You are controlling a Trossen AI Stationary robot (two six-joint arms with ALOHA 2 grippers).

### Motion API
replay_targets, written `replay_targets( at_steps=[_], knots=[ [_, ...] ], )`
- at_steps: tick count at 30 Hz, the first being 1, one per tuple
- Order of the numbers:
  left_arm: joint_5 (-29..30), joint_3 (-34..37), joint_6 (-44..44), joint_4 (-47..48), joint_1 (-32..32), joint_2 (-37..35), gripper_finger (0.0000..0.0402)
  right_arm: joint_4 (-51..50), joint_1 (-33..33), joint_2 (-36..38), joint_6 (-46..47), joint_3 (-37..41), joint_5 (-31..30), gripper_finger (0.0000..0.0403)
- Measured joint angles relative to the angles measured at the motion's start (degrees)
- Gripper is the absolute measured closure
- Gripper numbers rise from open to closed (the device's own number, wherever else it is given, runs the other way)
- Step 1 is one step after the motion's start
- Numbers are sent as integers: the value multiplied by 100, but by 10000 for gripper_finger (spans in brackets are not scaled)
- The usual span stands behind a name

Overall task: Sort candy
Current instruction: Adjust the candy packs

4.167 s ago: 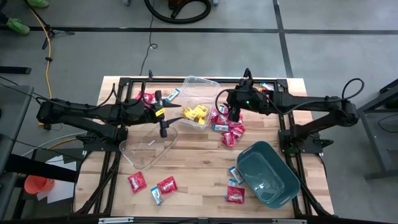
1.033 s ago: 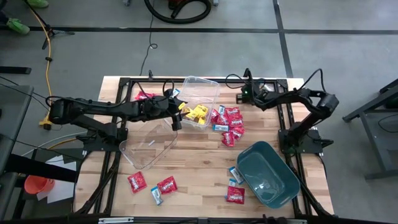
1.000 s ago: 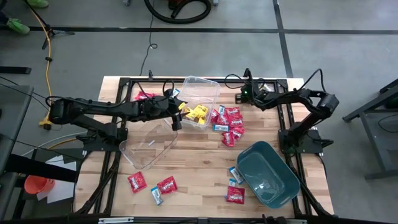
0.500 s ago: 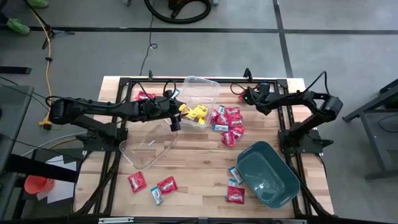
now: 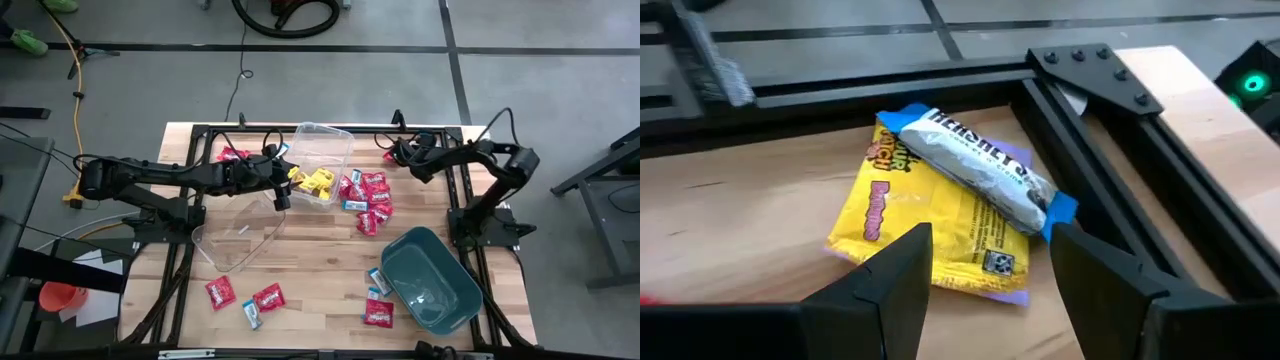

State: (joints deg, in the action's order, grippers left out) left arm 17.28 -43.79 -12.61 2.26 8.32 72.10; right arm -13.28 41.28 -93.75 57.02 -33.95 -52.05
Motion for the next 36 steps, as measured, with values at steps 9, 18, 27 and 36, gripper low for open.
replay_targets(
  at_steps=[9, 18, 27, 36],
  knots=[
    [15, 0, -3, 24, 0, 0, 197, 170, -7, -211, -165, -7, 222, 208],
    [13, 0, -1, 110, 0, 0, 197, 133, -33, -190, -806, -19, 938, 224],
    [13, 0, 36, 188, 0, -2, 197, 127, -72, -93, -1201, -21, 1309, 243],
    [13, 0, 51, 315, 0, -2, 197, -284, -124, 613, -274, 44, 611, 254]
  ],
)
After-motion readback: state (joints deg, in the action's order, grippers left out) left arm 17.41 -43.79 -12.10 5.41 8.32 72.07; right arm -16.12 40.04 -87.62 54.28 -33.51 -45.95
